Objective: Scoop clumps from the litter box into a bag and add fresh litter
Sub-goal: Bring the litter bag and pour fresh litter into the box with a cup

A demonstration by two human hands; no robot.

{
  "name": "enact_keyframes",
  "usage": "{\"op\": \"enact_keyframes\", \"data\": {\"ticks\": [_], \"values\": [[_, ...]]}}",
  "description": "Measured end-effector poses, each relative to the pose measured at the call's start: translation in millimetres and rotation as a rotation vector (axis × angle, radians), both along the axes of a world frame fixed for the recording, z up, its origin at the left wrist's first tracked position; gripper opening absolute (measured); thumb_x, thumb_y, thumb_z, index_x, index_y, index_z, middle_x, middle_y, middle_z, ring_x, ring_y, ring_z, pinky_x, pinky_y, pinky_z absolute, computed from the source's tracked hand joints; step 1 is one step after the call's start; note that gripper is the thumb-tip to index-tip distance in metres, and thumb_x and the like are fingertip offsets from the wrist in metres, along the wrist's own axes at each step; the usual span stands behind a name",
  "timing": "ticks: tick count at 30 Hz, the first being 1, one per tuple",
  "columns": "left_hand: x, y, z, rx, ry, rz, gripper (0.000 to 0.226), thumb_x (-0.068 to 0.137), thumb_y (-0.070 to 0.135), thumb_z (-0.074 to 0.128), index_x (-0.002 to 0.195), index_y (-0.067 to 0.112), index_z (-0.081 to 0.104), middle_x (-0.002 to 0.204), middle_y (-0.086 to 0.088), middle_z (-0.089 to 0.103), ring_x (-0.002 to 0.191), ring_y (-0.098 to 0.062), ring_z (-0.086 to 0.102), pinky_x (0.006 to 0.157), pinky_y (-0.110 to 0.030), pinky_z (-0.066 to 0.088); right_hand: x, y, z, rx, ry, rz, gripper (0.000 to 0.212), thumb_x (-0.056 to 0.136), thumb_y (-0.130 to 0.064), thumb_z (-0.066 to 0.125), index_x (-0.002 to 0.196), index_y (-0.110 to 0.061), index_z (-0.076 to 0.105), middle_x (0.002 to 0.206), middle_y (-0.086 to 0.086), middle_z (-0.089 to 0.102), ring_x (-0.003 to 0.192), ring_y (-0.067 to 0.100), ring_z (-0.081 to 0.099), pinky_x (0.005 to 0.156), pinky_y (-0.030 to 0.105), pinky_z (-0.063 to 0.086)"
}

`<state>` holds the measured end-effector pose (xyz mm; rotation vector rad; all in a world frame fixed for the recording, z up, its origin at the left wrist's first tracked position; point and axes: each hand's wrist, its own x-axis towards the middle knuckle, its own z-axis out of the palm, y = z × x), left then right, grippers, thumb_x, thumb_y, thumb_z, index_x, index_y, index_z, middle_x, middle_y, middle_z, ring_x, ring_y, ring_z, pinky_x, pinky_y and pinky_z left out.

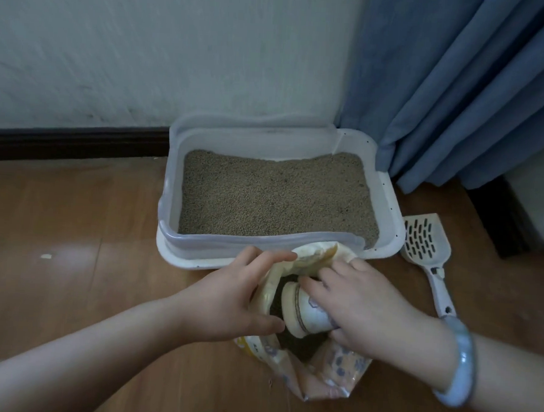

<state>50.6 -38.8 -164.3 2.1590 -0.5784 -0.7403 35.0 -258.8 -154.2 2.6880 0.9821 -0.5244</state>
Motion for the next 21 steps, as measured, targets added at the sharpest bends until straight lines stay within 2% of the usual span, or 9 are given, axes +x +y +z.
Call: {"op": "enact_keyframes", "data": {"ticks": [2, 5, 7, 9, 11, 14, 16, 18, 21], "values": [[0, 0, 1, -0.004, 0.003, -0.004, 0.082, 0.065, 0.045, 0.073, 0.131, 0.056, 0.024, 0.116, 0.013, 0.038, 0.086, -0.007, 0.054, 0.084, -0.031, 0.049, 0, -1, -15, 0.011, -0.060, -0.022, 0.073, 0.054, -0.033, 0.076, 0.122, -0.014, 0.057, 0.093, 0.005, 0.063, 0.088, 0.028, 0.058, 0.079, 0.039, 0.046], [1, -1, 2, 0.002, -0.001, -0.012, 0.083, 0.068, 0.041, 0.075, 0.132, 0.054, 0.024, 0.115, 0.013, 0.037, 0.085, -0.005, 0.052, 0.084, -0.029, 0.048, 3, 9, -35, 0.038, -0.211, -0.101, 0.048, 0.038, -0.030, 0.085, 0.081, -0.016, 0.073, 0.065, 0.004, 0.063, 0.064, 0.025, 0.059, 0.060, 0.033, 0.047], [1, -2, 2, 0.006, -0.006, -0.013, 0.083, 0.070, 0.037, 0.076, 0.134, 0.052, 0.025, 0.115, 0.013, 0.037, 0.085, -0.003, 0.051, 0.084, -0.026, 0.047, 3, 19, -50, 0.075, -0.259, -0.103, 0.037, 0.032, -0.028, 0.088, 0.063, -0.015, 0.073, 0.056, 0.005, 0.061, 0.059, 0.027, 0.058, 0.061, 0.033, 0.043], [1, -3, 2, 0.003, -0.007, -0.008, 0.083, 0.070, 0.036, 0.076, 0.134, 0.051, 0.026, 0.114, 0.013, 0.037, 0.085, -0.002, 0.051, 0.084, -0.025, 0.047, 2, 25, -66, 0.049, -0.322, -0.082, 0.022, 0.046, -0.033, 0.077, 0.060, -0.017, 0.073, 0.056, 0.002, 0.062, 0.066, 0.025, 0.056, 0.067, 0.033, 0.037], [1, -3, 2, 0.004, -0.007, -0.009, 0.082, 0.070, 0.036, 0.076, 0.133, 0.051, 0.026, 0.115, 0.012, 0.037, 0.086, -0.003, 0.051, 0.083, -0.027, 0.048, 0, 24, -79, 0.058, -0.352, -0.050, 0.015, 0.052, -0.032, 0.069, 0.061, -0.020, 0.072, 0.056, -0.002, 0.061, 0.067, 0.024, 0.055, 0.068, 0.035, 0.029], [1, -3, 2, 0.004, -0.011, -0.014, 0.082, 0.070, 0.038, 0.076, 0.132, 0.053, 0.025, 0.114, 0.013, 0.037, 0.084, -0.004, 0.052, 0.082, -0.027, 0.048, 2, 17, -79, 0.134, -0.278, 0.056, 0.032, 0.042, -0.034, 0.080, 0.069, -0.023, 0.068, 0.062, -0.004, 0.061, 0.067, 0.025, 0.062, 0.070, 0.033, 0.034], [2, -3, 2, 0.001, -0.006, -0.010, 0.082, 0.070, 0.037, 0.076, 0.133, 0.052, 0.026, 0.115, 0.013, 0.037, 0.083, -0.003, 0.051, 0.081, -0.024, 0.047, 9, 6, -73, 0.198, -0.163, 0.092, 0.047, 0.039, -0.038, 0.079, 0.081, -0.023, 0.066, 0.075, -0.005, 0.064, 0.076, 0.026, 0.062, 0.074, 0.033, 0.038], [2, -3, 2, -0.005, 0.000, -0.008, 0.083, 0.070, 0.036, 0.077, 0.133, 0.052, 0.026, 0.116, 0.013, 0.037, 0.083, -0.002, 0.050, 0.081, -0.023, 0.047, 15, -5, -72, 0.225, -0.011, 0.091, 0.064, 0.041, -0.041, 0.079, 0.099, -0.021, 0.062, 0.092, -0.002, 0.065, 0.090, 0.028, 0.059, 0.082, 0.037, 0.033], [3, -4, 2, -0.008, 0.004, -0.008, 0.082, 0.069, 0.037, 0.077, 0.132, 0.052, 0.027, 0.115, 0.013, 0.037, 0.085, -0.004, 0.051, 0.082, -0.024, 0.047, 15, -6, -73, 0.240, 0.213, 0.047, 0.077, 0.055, -0.050, 0.076, 0.122, -0.024, 0.050, 0.115, -0.002, 0.058, 0.108, 0.027, 0.049, 0.093, 0.042, 0.033]]}}
